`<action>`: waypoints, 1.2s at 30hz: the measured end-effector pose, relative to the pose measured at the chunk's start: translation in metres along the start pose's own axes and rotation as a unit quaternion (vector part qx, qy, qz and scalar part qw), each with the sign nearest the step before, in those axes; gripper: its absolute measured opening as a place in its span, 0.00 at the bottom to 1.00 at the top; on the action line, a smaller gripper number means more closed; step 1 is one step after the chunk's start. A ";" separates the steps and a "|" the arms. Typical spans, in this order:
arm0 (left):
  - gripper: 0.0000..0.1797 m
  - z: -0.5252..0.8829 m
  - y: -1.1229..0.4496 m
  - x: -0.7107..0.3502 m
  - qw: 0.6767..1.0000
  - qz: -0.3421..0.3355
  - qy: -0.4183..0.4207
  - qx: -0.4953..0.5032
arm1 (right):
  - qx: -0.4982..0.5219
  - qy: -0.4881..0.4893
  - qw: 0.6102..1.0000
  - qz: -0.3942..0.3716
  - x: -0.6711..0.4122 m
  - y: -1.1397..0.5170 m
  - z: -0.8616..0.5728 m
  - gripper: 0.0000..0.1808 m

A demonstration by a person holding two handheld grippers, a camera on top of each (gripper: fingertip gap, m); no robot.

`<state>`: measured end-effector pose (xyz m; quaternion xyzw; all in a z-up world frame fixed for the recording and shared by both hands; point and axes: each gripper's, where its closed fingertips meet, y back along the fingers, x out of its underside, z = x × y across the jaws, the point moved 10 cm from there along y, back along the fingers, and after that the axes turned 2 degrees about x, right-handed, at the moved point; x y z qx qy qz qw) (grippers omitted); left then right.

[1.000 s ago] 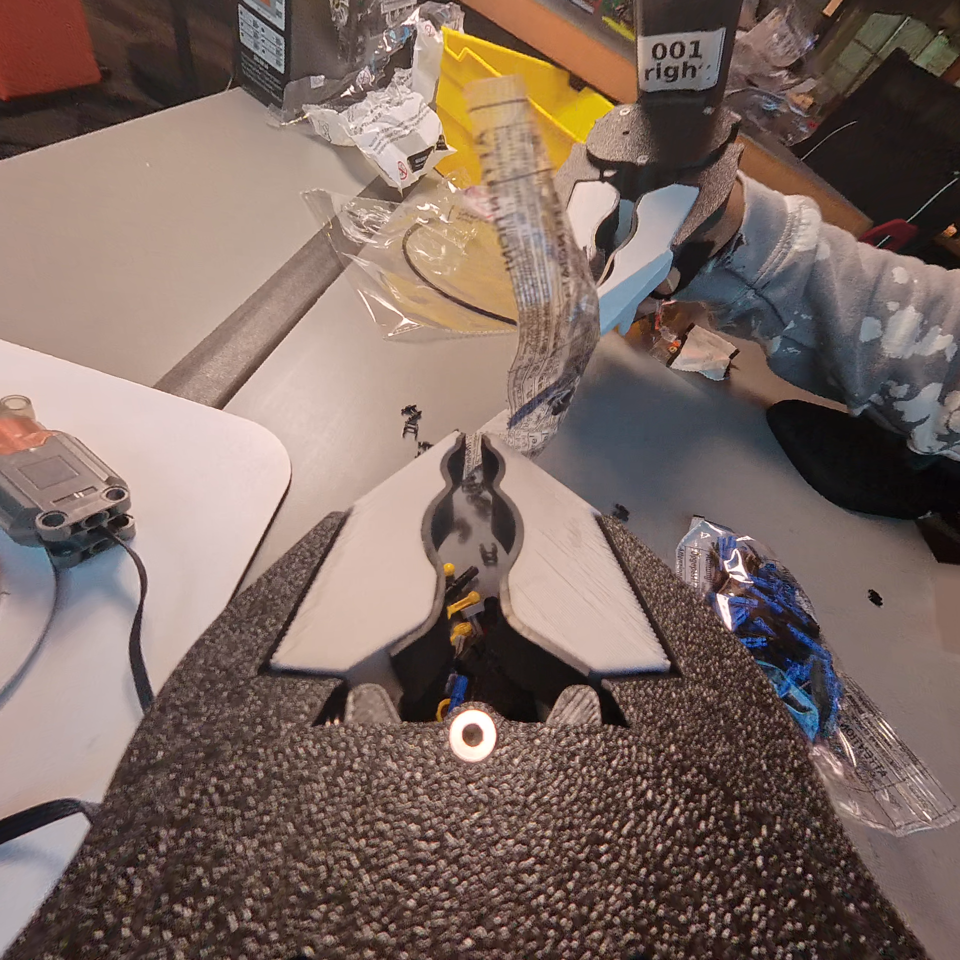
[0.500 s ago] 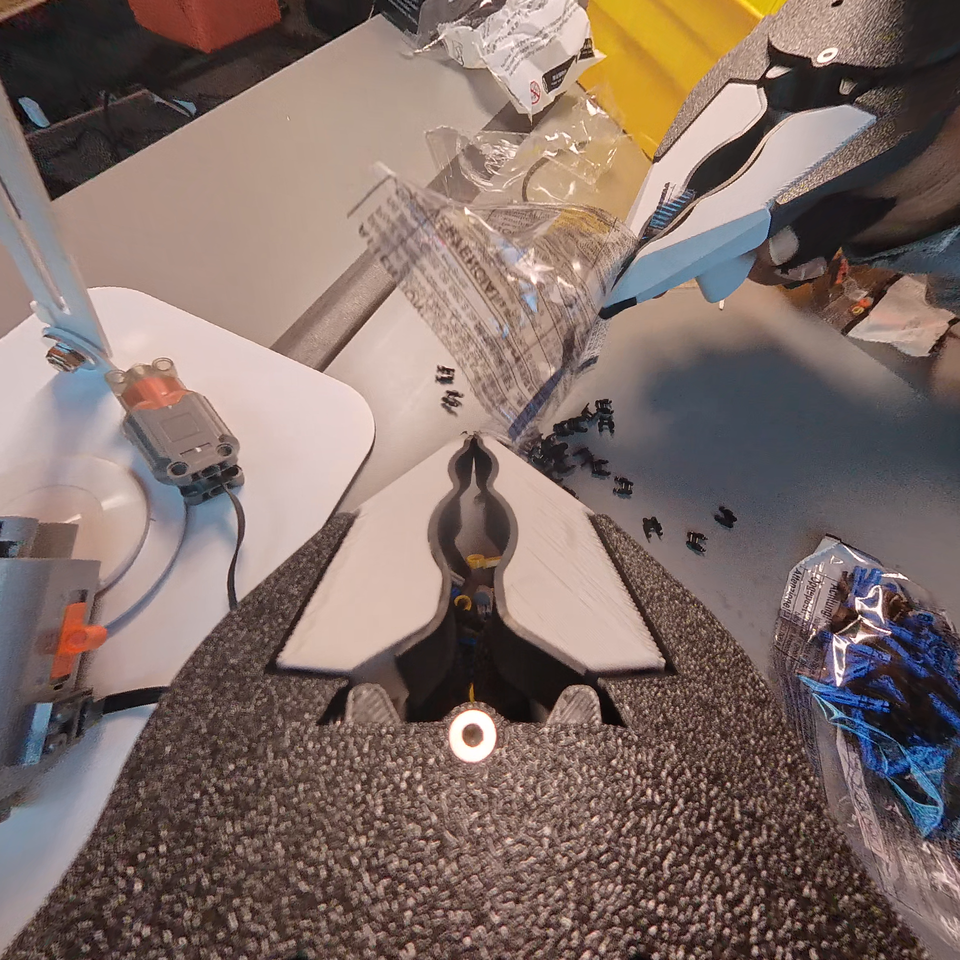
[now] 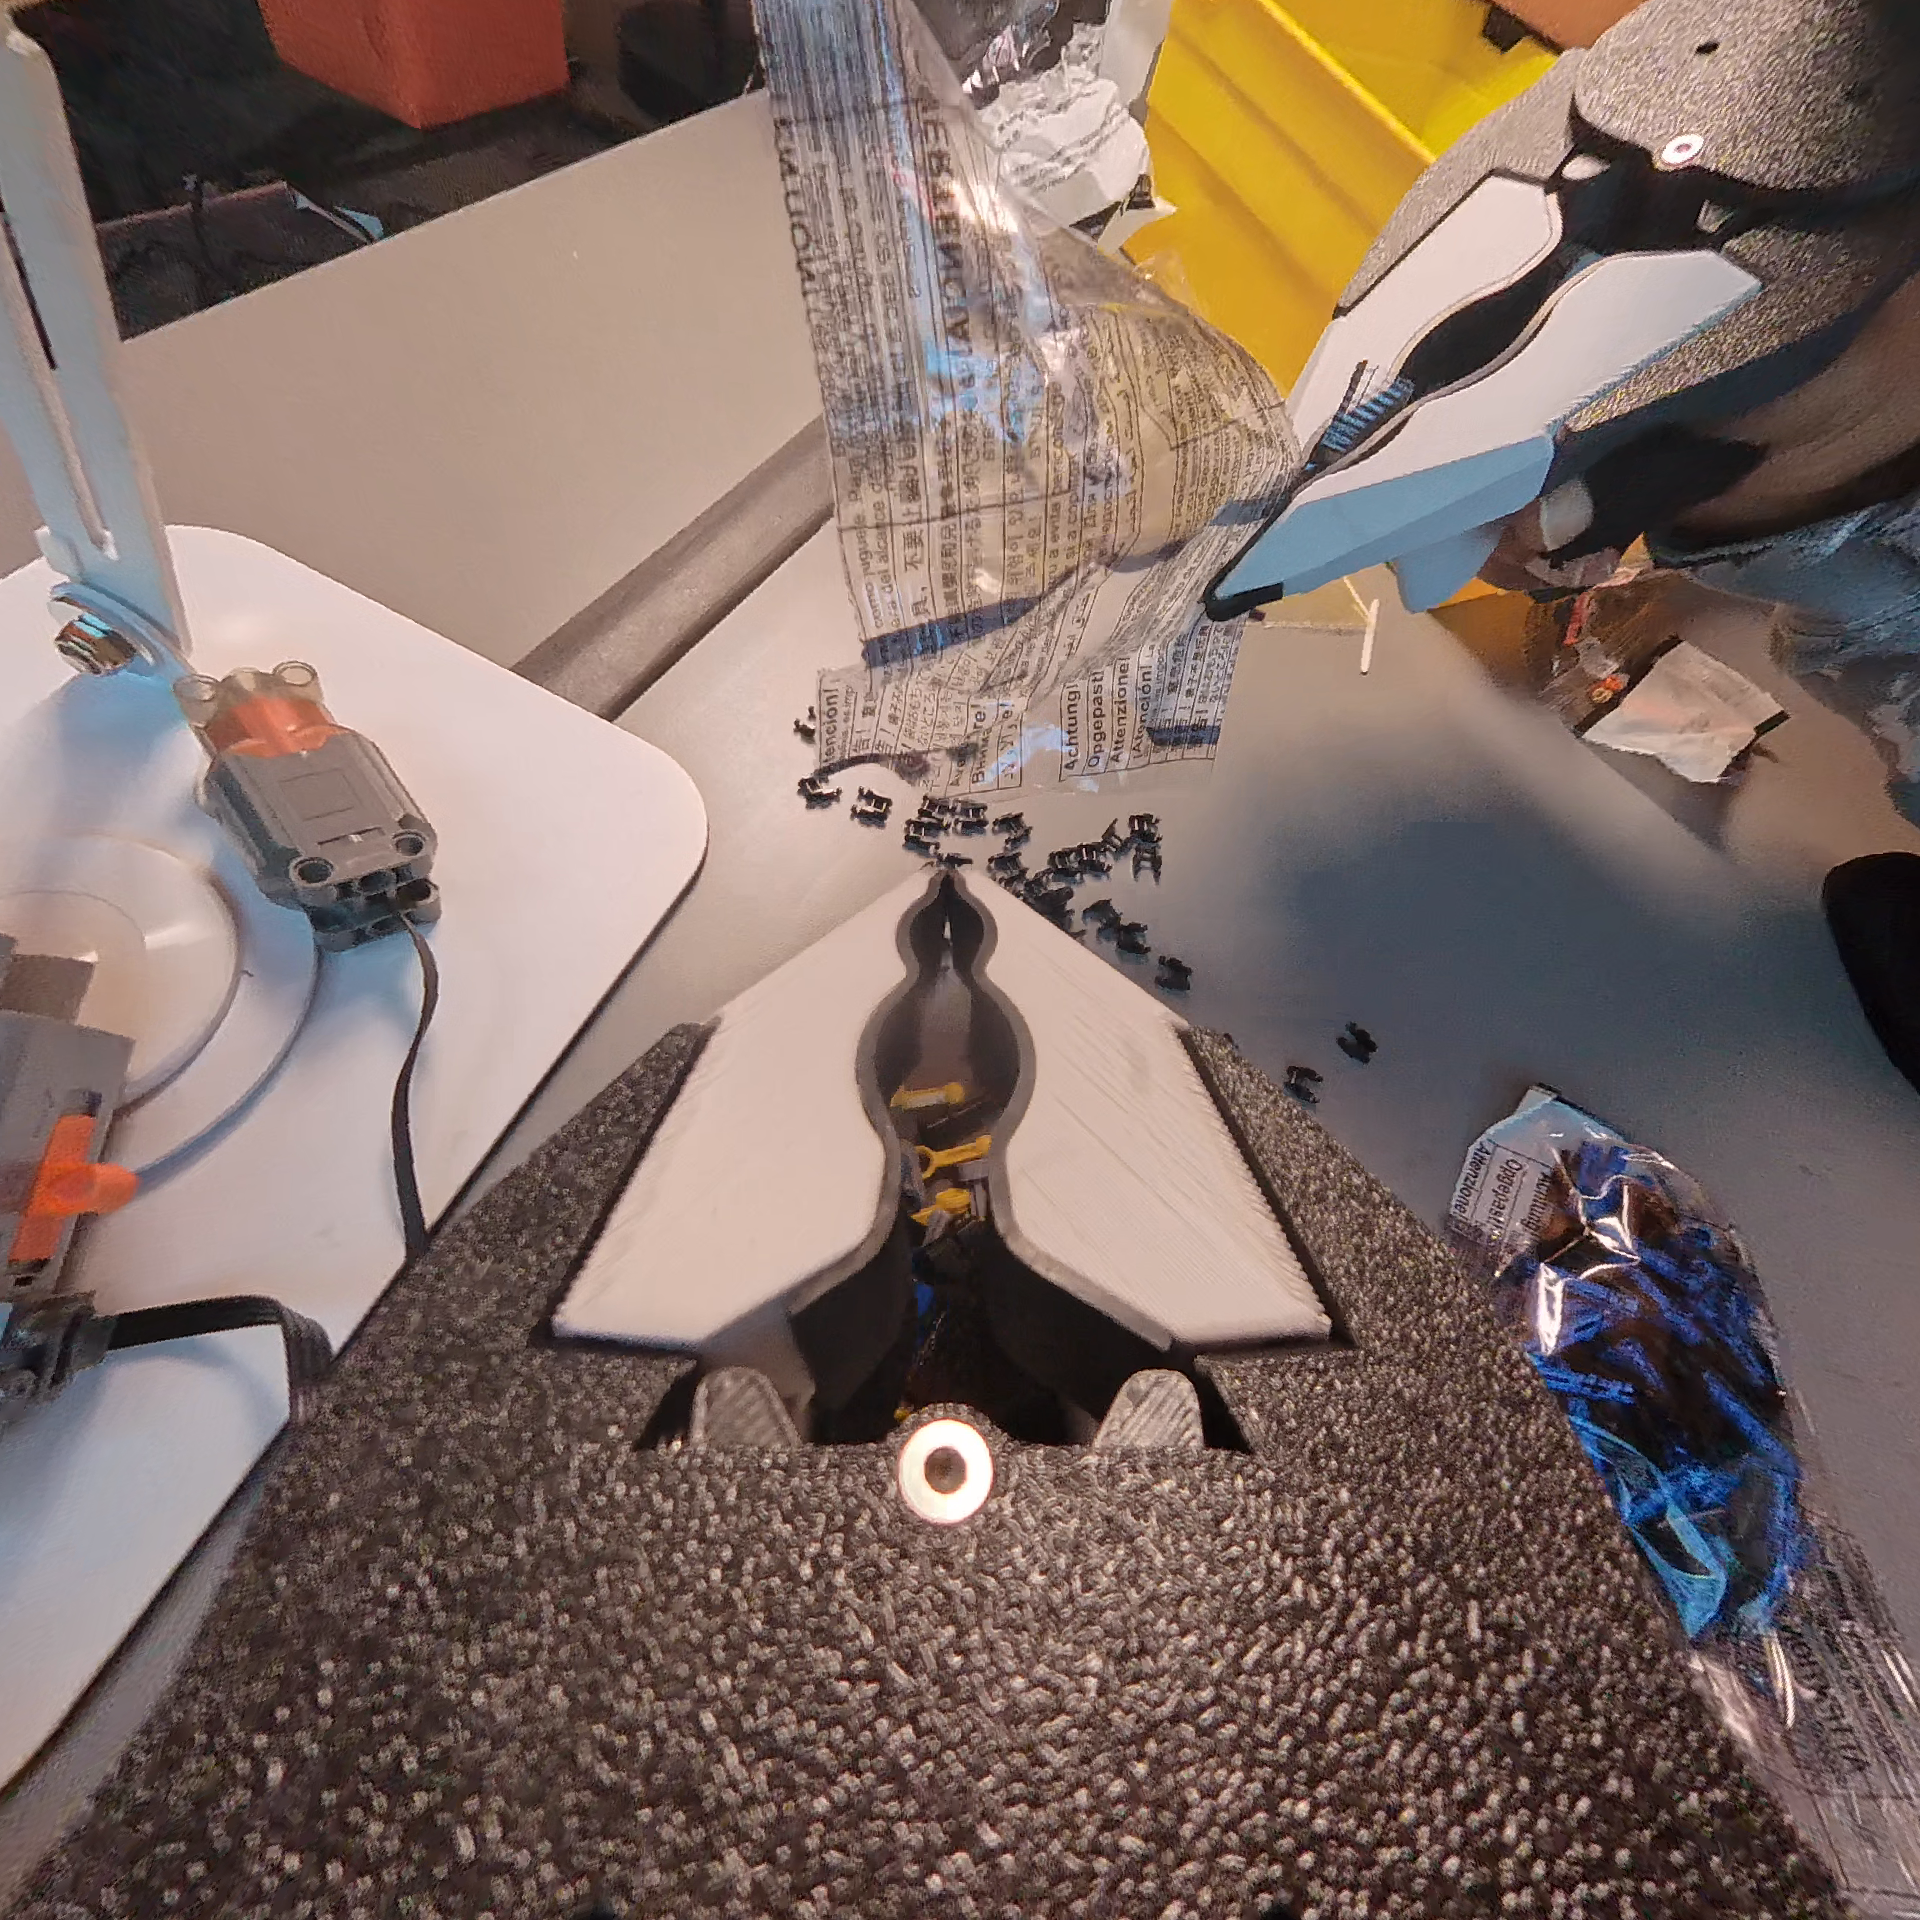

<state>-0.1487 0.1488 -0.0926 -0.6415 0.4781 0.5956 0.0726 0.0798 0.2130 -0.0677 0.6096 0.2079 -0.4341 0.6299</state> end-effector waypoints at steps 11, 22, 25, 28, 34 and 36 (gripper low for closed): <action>0.23 -0.045 0.044 -0.004 0.995 -0.092 -0.004 0.047 | -0.129 -0.028 0.990 -0.048 0.000 0.031 0.038 0.00; 0.00 -0.082 0.076 -0.002 0.984 -0.125 -0.010 0.126 | -0.146 -0.013 0.987 -0.070 -0.006 0.069 0.060 0.00; 0.00 -0.077 0.088 0.004 0.984 -0.133 0.007 0.115 | -0.133 -0.002 0.988 -0.076 -0.005 0.080 0.061 0.00; 0.00 -0.081 0.091 0.012 0.986 -0.123 0.006 0.110 | -0.117 0.059 0.989 -0.064 -0.003 0.081 0.076 0.00; 0.17 -0.103 0.093 0.024 0.985 -0.131 -0.011 0.114 | -0.069 0.173 0.981 -0.052 0.002 0.074 0.111 0.00; 0.23 -0.113 0.095 0.028 0.982 -0.144 -0.021 0.122 | -0.056 0.212 0.974 -0.053 0.008 0.073 0.123 0.00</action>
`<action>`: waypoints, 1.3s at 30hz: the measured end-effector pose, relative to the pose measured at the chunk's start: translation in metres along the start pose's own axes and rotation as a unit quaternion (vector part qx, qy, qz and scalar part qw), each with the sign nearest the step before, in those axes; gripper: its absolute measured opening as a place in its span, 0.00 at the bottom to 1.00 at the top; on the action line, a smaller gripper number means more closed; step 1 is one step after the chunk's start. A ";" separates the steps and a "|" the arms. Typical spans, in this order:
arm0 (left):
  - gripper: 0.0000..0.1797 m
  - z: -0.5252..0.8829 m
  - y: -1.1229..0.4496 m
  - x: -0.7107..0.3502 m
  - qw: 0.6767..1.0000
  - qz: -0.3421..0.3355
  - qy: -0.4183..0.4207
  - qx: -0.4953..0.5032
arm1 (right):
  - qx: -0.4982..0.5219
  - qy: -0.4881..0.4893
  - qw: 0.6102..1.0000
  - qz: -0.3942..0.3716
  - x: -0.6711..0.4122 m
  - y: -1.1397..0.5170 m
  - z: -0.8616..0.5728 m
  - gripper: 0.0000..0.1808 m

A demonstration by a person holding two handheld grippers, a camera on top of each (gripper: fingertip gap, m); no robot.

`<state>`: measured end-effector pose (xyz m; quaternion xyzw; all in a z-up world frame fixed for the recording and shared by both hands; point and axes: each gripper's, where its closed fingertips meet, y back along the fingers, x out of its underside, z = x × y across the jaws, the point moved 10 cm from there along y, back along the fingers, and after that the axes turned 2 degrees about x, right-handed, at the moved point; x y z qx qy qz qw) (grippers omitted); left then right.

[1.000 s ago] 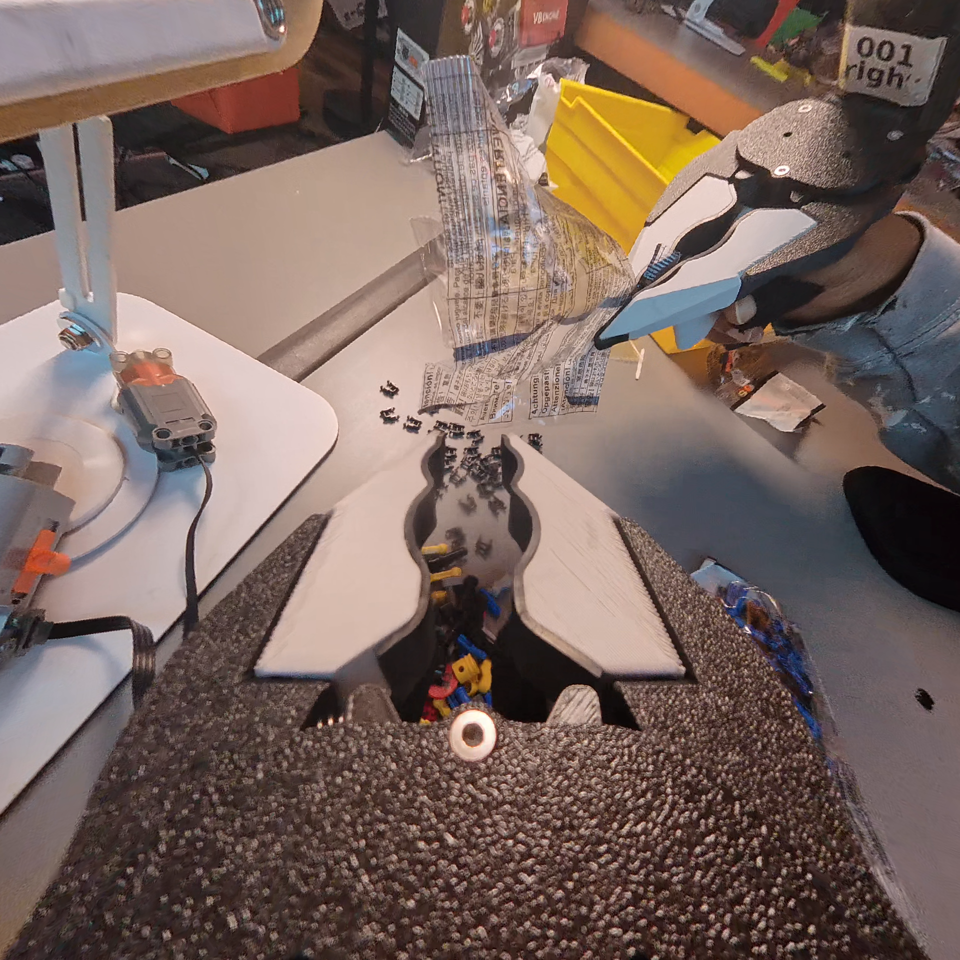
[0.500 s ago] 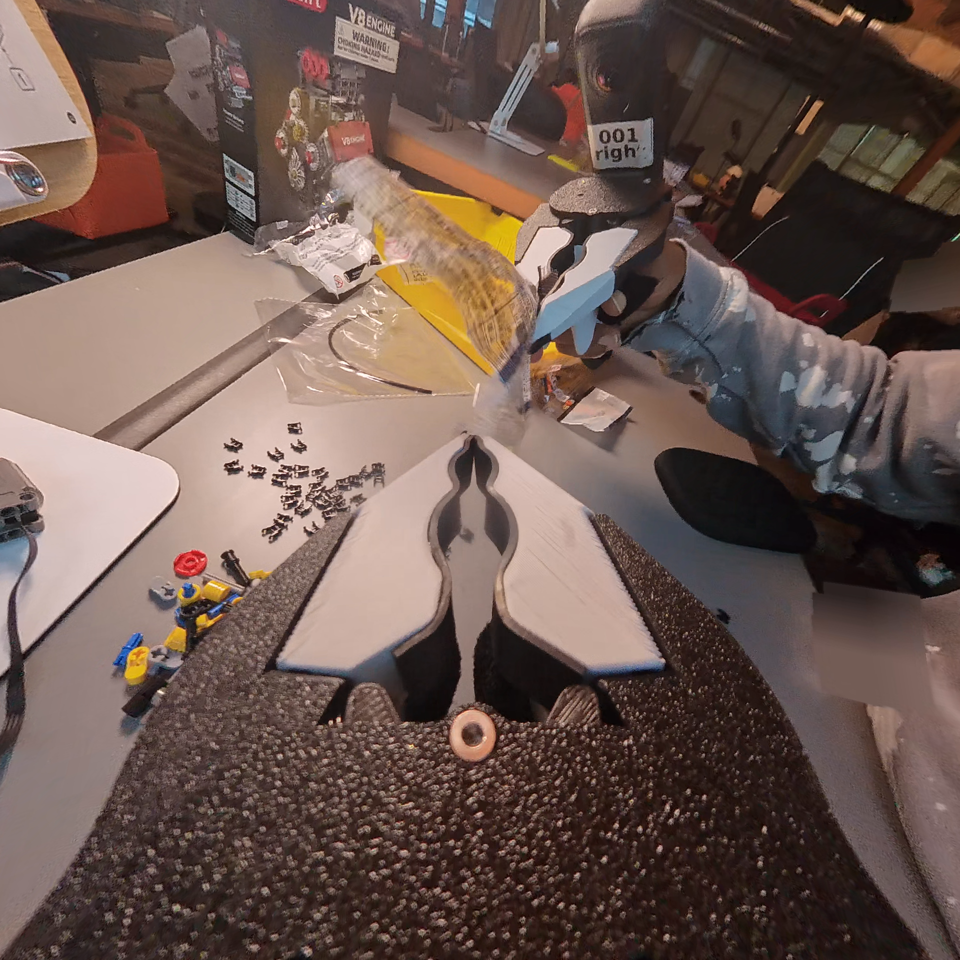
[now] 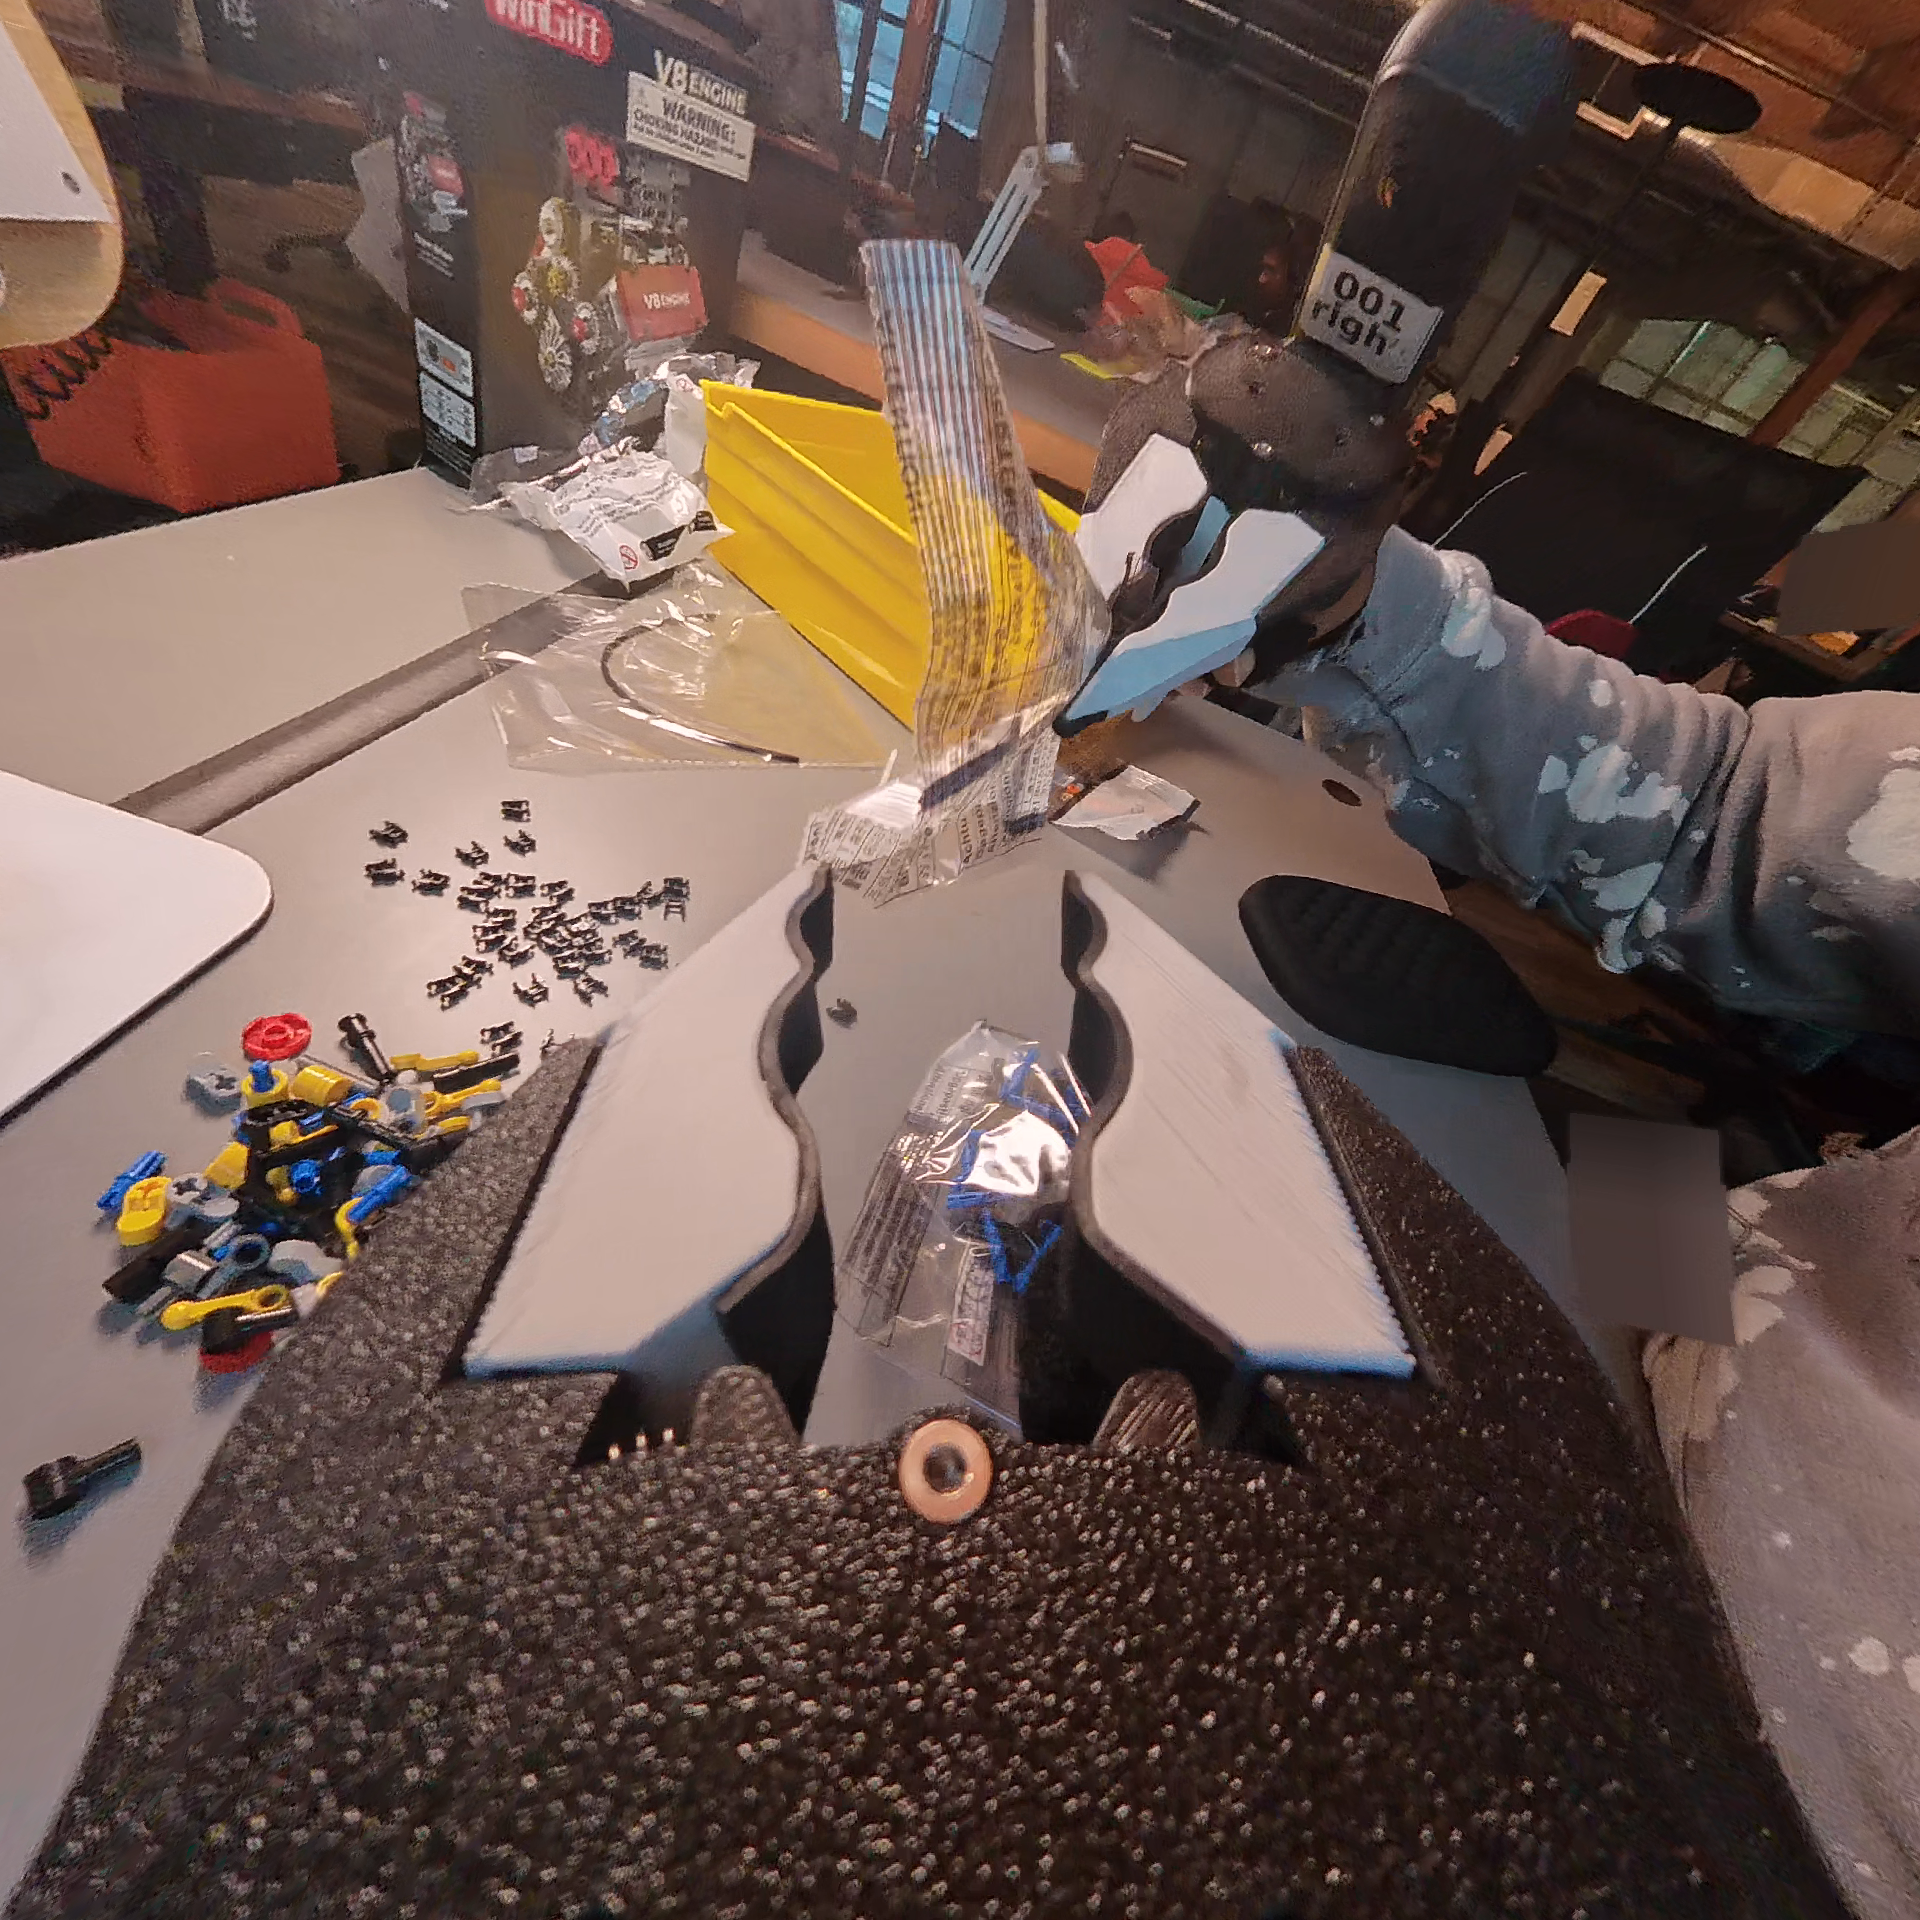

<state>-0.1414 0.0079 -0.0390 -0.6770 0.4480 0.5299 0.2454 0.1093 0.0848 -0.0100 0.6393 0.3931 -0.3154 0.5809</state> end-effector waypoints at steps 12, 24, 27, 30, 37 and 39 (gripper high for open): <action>0.00 -0.049 0.010 0.014 0.995 -0.019 -0.094 0.042 | 0.075 0.089 0.992 -0.049 0.021 0.016 0.075 0.13; 0.00 -0.101 0.011 0.020 0.979 -0.019 -0.183 0.085 | -0.044 -0.097 0.986 -0.129 0.025 0.029 0.089 0.41; 0.00 -0.112 0.008 0.022 0.971 -0.008 -0.216 0.099 | -0.113 -0.143 0.980 -0.077 0.027 0.019 0.090 0.38; 0.00 -0.116 0.006 0.025 0.966 0.005 -0.239 0.094 | -0.126 -0.147 0.977 -0.086 0.022 0.018 0.090 0.15; 0.02 -0.097 0.004 0.034 0.982 0.019 -0.190 0.002 | -0.009 -0.081 0.982 -0.168 -0.005 0.075 0.094 0.00; 0.08 -0.092 0.009 0.033 0.987 0.004 -0.159 -0.016 | 0.115 -0.061 0.979 -0.158 -0.007 0.116 0.078 0.00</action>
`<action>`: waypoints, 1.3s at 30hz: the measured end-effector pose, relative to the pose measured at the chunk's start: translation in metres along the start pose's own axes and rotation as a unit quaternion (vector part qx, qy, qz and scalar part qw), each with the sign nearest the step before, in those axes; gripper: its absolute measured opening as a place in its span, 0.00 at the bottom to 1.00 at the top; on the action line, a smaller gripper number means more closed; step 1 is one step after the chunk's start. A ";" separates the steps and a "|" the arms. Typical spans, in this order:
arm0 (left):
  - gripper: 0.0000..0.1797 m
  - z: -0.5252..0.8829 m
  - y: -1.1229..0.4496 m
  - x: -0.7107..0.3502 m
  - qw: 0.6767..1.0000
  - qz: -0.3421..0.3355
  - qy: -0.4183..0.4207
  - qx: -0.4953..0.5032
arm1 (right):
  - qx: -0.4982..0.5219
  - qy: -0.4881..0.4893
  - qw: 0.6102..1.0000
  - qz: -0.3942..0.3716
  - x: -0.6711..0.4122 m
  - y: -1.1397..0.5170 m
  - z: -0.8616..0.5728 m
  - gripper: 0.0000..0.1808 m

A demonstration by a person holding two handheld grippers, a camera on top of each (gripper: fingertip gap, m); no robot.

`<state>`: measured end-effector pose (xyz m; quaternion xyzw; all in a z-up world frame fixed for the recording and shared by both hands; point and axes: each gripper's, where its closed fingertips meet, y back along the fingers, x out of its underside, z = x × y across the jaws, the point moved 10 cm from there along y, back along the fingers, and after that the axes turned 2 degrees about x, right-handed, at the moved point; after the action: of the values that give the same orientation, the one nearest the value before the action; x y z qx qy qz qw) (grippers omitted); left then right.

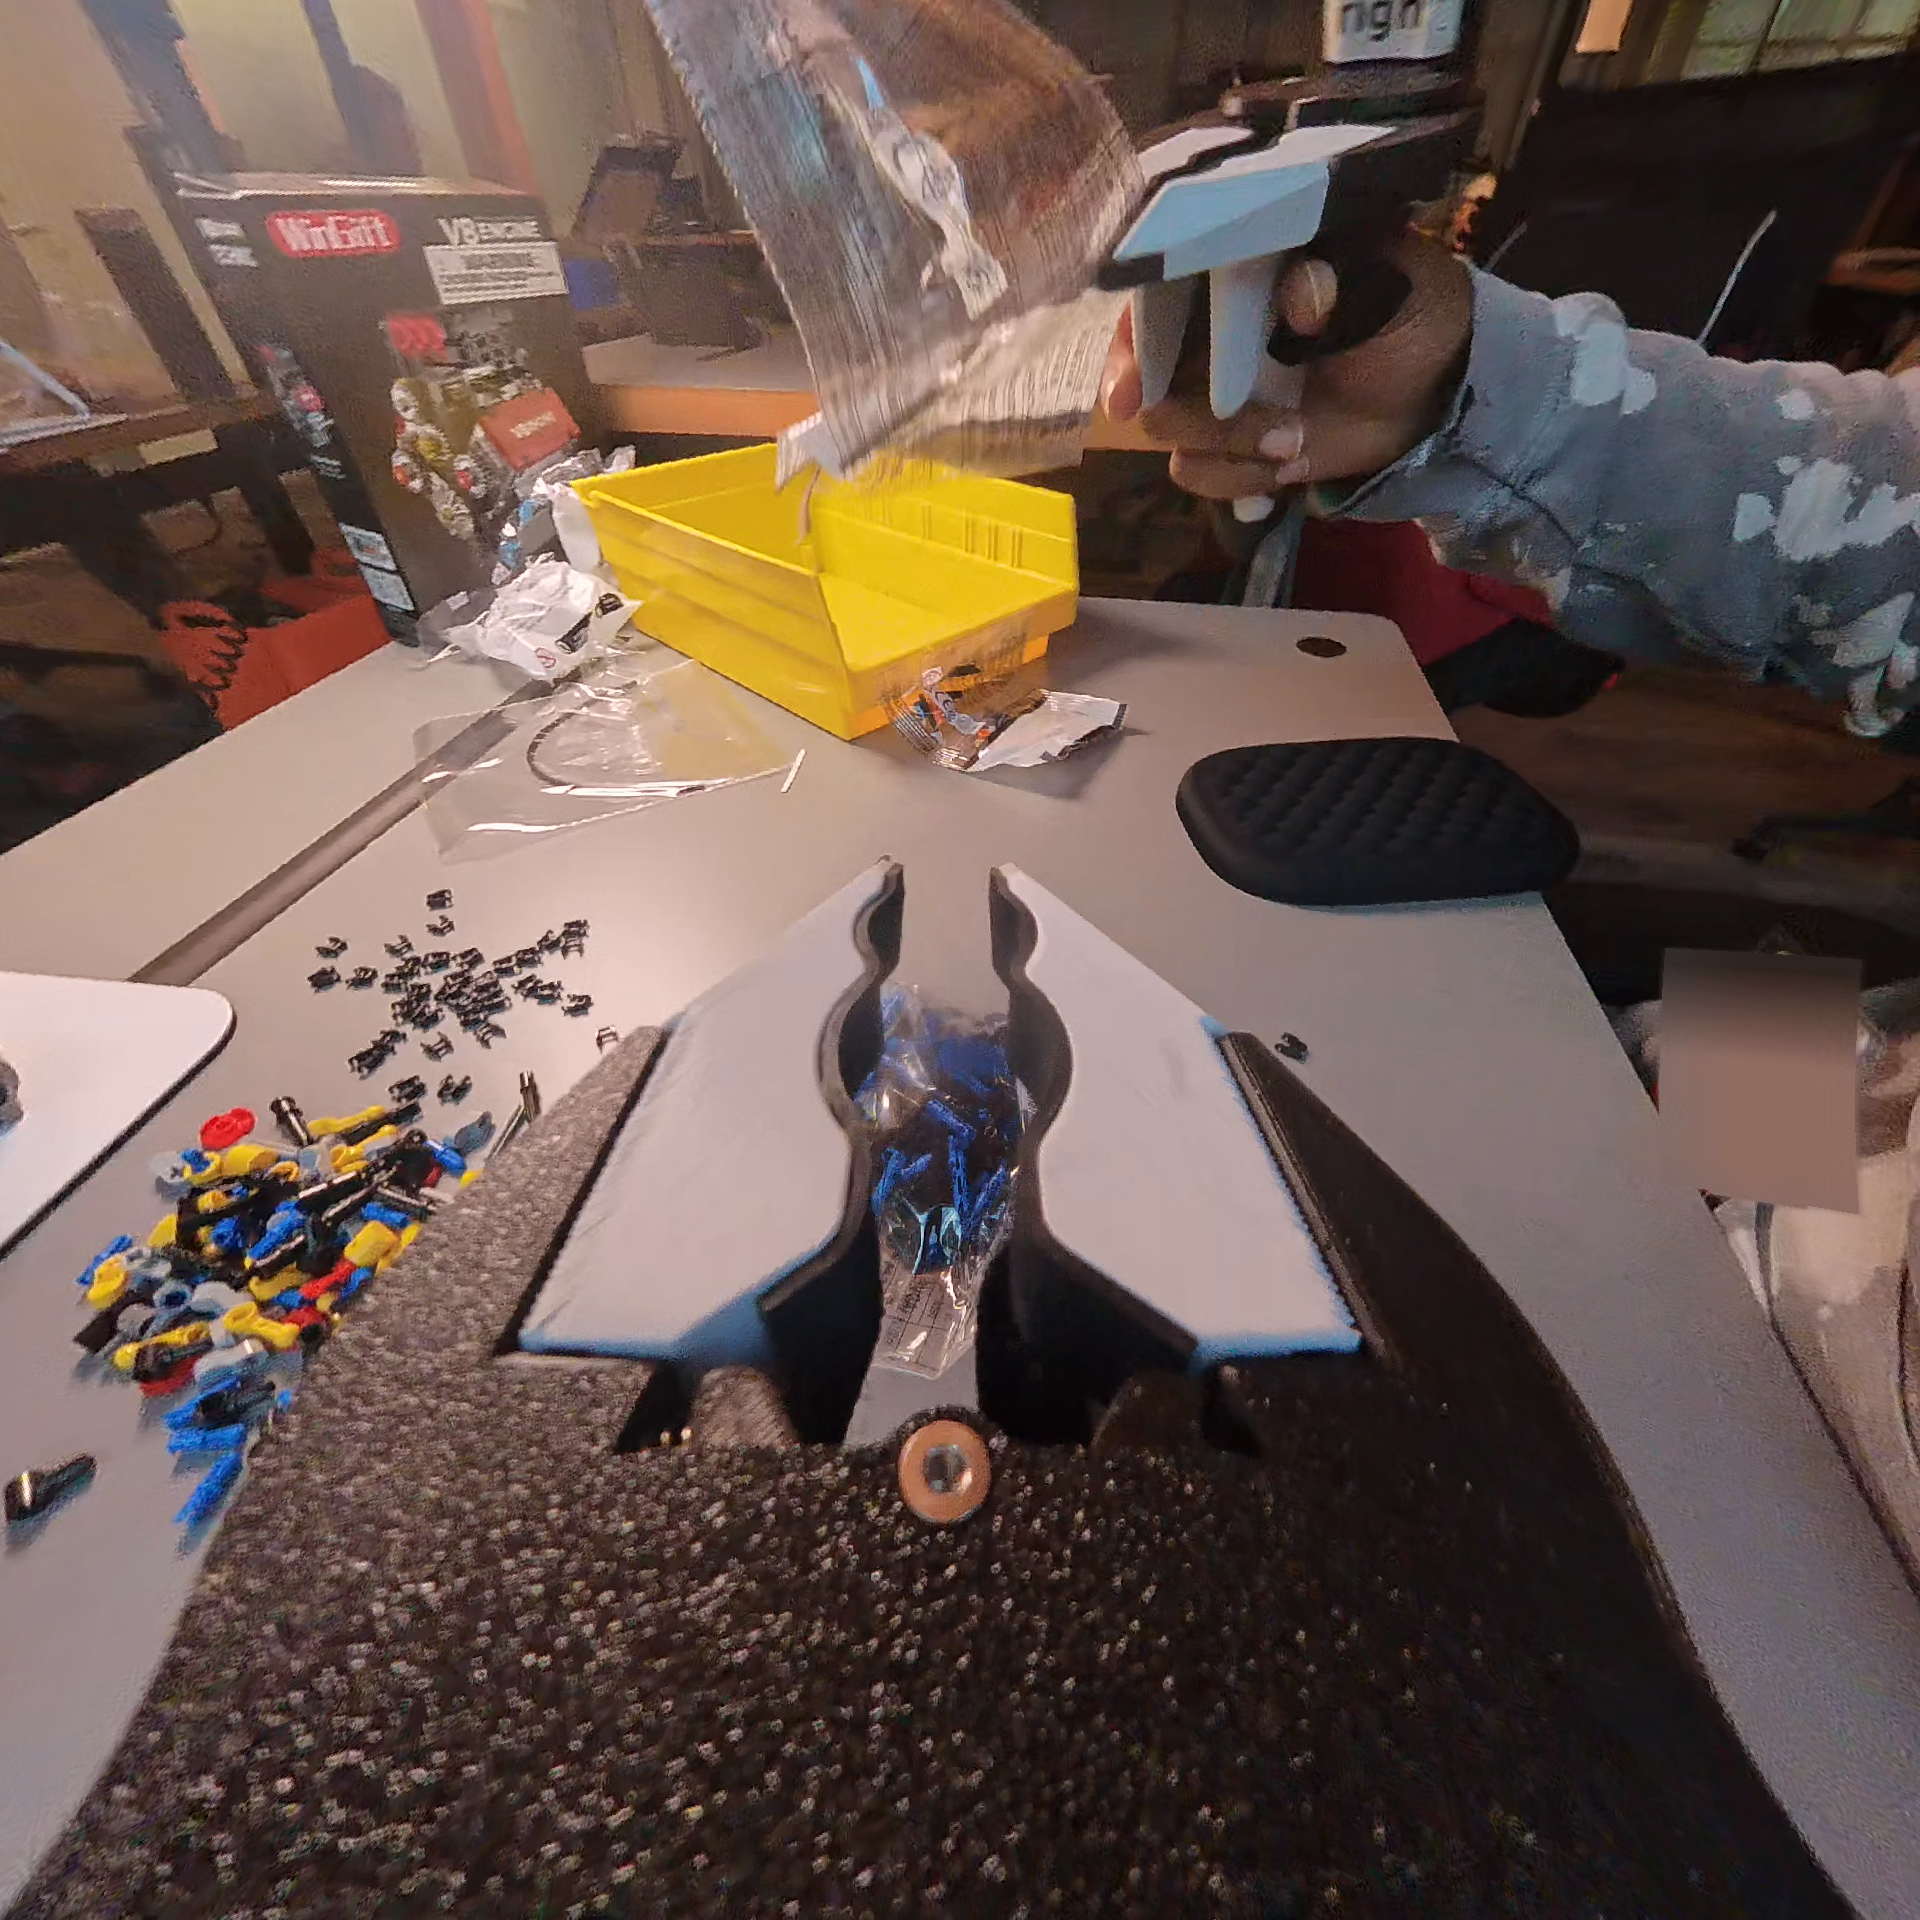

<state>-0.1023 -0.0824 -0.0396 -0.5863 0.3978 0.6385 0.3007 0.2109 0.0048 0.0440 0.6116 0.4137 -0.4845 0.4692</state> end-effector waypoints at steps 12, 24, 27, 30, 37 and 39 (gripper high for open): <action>0.25 0.022 0.030 0.031 0.990 0.015 0.083 -0.114 | 0.566 0.279 0.579 0.516 -0.010 0.274 -0.245 0.00; 0.28 0.036 0.027 0.051 0.980 0.050 0.132 -0.137 | 0.481 0.065 0.658 0.576 0.051 0.322 -0.291 0.13; 0.28 0.037 0.029 0.051 0.980 0.047 0.138 -0.137 | 0.475 0.075 0.683 0.550 0.029 0.322 -0.282 0.18; 0.28 0.039 0.030 0.052 0.980 0.044 0.145 -0.130 | 0.465 0.091 0.696 0.540 0.008 0.316 -0.269 0.23; 0.28 0.035 0.031 0.050 0.982 0.040 0.141 -0.119 | 0.462 0.172 0.767 0.412 -0.051 0.255 -0.205 0.29; 0.28 0.033 0.032 0.050 0.982 0.038 0.141 -0.115 | 0.400 0.182 0.823 0.360 -0.054 0.213 -0.166 0.28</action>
<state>-0.1528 -0.0738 -0.0840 -0.6855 0.3820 0.6021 0.1471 0.4388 0.1175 0.1487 0.9280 0.0119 -0.2841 0.2406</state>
